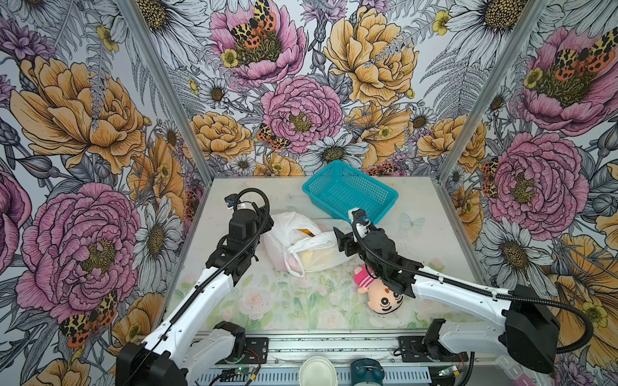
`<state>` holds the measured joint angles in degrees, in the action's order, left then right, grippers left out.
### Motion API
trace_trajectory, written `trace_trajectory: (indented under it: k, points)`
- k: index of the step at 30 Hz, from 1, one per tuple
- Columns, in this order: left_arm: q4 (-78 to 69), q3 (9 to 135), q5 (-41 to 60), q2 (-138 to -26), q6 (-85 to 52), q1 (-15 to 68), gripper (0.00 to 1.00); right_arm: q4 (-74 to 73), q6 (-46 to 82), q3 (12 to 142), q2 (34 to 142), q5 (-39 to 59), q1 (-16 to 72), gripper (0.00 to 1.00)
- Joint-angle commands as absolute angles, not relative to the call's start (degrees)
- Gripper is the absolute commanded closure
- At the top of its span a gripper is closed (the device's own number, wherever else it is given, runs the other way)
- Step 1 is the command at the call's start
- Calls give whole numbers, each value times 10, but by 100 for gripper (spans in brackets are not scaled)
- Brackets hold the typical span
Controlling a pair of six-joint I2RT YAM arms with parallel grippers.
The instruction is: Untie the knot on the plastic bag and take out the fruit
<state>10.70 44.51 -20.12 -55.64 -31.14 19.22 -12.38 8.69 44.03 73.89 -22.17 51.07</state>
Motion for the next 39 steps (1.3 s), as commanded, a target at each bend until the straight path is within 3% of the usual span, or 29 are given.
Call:
trace_trajectory:
  k: [1, 9, 22, 25, 29, 30, 36, 39]
  points:
    - [119, 427, -238, -509, -307, 199, 28, -28, -4, 507, 797, -209, 541, 18]
    - [123, 421, -236, -475, -303, 201, 22, 31, -47, 624, 921, -247, 586, 17]
    - [125, 427, -223, -485, -301, 201, 20, 40, -48, 722, 1013, -308, 584, 22]
    - [125, 426, -221, -481, -301, 202, 18, 42, -39, 741, 1028, -310, 572, 39]
    - [126, 426, -215, -479, -300, 202, 17, 40, -11, 746, 1019, -313, 555, 95]
    - [125, 426, -213, -478, -300, 203, 17, 38, -1, 743, 1010, -319, 549, 100]
    - [125, 432, -211, -474, -290, 221, 16, -32, 73, 633, 887, -340, 507, 100]
    - [129, 438, -215, -471, -277, 238, 15, -59, 70, 574, 825, -234, 486, 99]
